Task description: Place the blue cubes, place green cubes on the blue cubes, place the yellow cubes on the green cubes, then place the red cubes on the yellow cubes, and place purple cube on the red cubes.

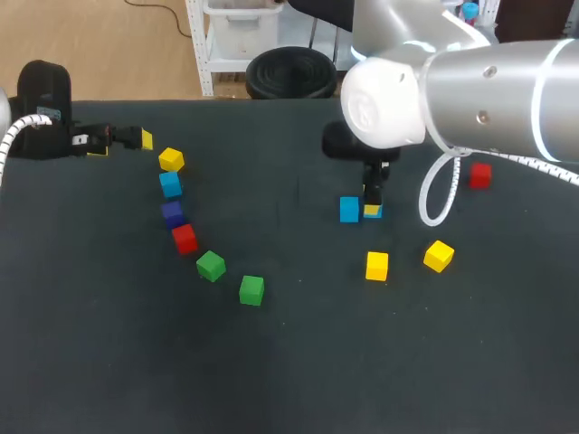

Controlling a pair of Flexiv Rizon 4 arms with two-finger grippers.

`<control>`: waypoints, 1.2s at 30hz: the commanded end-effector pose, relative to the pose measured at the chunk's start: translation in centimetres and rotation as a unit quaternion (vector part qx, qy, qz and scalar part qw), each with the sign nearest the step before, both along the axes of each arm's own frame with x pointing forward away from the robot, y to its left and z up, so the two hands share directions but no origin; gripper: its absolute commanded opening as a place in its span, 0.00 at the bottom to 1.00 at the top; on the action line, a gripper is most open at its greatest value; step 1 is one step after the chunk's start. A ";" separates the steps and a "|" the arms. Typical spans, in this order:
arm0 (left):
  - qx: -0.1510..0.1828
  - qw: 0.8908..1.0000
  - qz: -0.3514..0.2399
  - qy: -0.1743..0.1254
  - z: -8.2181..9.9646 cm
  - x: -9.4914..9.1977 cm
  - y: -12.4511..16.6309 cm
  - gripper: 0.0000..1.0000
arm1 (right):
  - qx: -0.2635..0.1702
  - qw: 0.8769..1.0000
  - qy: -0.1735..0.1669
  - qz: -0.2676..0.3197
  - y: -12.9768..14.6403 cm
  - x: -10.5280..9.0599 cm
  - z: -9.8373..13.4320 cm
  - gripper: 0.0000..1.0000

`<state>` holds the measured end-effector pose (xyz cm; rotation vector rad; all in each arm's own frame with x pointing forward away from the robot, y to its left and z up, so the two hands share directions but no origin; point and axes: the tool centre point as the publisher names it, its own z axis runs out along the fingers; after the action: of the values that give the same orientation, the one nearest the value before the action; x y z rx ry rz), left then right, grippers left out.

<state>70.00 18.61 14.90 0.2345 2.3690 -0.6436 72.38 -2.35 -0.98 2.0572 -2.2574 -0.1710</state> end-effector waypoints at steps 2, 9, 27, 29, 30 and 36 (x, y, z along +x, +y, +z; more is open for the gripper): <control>0.001 1.000 0.001 0.001 0.1 0.0 -0.1 1.00 | 0.002 1.000 -0.001 -0.001 -0.1 0.2 -0.1 0.00; 0.001 1.000 0.001 0.001 0.1 0.0 -0.1 1.00 | 0.001 1.000 0.008 0.002 -0.1 0.3 -0.5 1.00; 0.001 1.000 0.001 0.001 0.1 0.0 -0.1 1.00 | 0.038 0.998 -0.050 0.013 0.8 -1.1 5.4 1.00; 0.001 1.000 0.001 0.001 0.1 0.0 -0.1 1.00 | 0.039 0.998 -0.051 0.015 1.0 -1.2 6.1 1.00; 0.001 1.000 0.001 0.001 0.1 0.0 -0.1 1.00 | 0.039 0.998 -0.052 0.015 1.1 -1.3 6.4 1.00; 0.001 1.000 0.001 0.001 0.1 0.0 -0.1 1.00 | 0.030 0.997 -0.061 0.021 1.6 -2.0 8.2 1.00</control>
<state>70.00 18.61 14.90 0.2346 2.3689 -0.6437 71.64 -0.72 6.54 2.1794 -2.2696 -0.1942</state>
